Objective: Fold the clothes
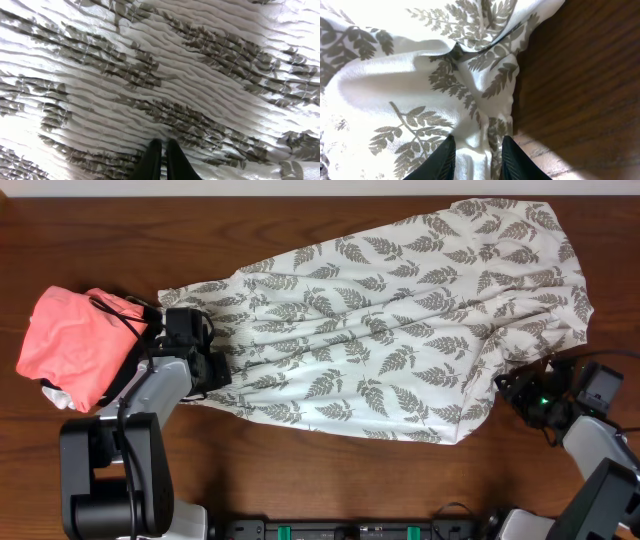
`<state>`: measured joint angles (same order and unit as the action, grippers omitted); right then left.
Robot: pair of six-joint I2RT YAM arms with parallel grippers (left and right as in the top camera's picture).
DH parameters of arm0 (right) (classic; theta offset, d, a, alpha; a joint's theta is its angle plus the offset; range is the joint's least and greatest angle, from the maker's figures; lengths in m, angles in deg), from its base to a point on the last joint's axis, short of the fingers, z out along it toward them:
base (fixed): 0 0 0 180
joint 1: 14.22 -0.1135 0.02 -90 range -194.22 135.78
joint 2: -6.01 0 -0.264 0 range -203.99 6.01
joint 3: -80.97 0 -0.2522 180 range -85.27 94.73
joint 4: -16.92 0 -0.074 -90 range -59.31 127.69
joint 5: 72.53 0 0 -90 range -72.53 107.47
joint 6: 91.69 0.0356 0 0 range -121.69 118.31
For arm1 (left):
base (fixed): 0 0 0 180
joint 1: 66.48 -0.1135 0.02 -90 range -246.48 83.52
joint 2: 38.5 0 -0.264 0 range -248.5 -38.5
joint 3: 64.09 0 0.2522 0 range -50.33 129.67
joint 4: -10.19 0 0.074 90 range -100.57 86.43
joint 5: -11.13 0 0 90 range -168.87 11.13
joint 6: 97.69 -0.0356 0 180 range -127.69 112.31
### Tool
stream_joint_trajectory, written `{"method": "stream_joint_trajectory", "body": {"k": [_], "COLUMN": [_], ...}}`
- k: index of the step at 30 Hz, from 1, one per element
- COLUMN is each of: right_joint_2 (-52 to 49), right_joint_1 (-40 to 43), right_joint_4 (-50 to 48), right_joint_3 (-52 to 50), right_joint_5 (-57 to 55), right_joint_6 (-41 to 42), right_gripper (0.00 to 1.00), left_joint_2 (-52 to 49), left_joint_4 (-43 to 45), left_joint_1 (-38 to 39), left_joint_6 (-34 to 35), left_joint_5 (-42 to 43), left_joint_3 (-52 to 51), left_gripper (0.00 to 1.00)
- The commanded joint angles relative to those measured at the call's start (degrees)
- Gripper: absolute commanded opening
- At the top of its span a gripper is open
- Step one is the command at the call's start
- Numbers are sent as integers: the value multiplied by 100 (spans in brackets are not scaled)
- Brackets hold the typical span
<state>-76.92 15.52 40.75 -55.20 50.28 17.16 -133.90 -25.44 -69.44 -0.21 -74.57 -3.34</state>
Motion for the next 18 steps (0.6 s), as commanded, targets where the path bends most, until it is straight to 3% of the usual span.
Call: {"method": "stream_joint_trajectory", "body": {"k": [1,4,6,14,18], "right_joint_2": [-162,-238,-245,-245,-243], "right_joint_1": [-133,-131,-131,-131,-131], "right_joint_4": [-74,-205,-260,-321,-354], "right_joint_3": [105,105,105,105,105], "right_joint_5": [96,199,221,223,315], "right_joint_6": [-68,-68,-68,-70,-136], "right_gripper": [29,27,18,1,1], "left_joint_2": [-190,-190,-190,-190,-190], "left_joint_4": [-208,-208,-208,-208,-210], "left_joint_1": [-61,-61,-61,-61,-61], "left_joint_6": [9,9,9,9,9], "left_joint_5": [-70,-70,-70,-70,-70], "left_joint_3": [-175,-175,-175,-175,-175], "left_gripper": [8,8,8,8,8]}}
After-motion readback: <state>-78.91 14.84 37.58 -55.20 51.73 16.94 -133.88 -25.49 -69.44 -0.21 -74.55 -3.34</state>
